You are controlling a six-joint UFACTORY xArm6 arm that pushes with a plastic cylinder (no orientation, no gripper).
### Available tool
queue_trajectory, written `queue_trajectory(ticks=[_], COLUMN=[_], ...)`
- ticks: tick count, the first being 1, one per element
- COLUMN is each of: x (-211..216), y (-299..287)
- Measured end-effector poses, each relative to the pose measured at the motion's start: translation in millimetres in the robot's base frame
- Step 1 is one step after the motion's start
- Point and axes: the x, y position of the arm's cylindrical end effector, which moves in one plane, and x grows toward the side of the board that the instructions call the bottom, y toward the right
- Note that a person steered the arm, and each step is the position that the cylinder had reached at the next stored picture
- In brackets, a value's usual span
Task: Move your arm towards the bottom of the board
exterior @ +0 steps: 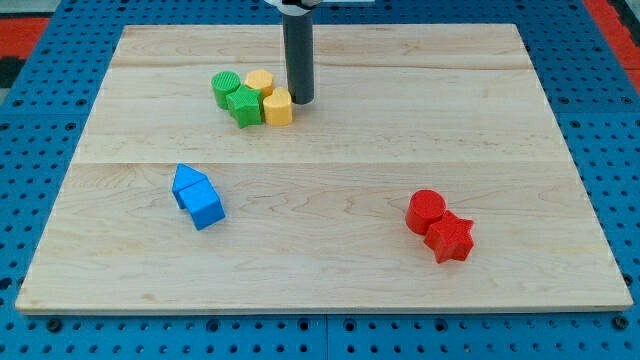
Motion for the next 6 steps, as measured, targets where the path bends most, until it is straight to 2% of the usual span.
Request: queue_trajectory(ticks=[1, 2, 3, 5, 6], x=[26, 84, 144, 218, 233], y=[86, 115, 103, 18, -27])
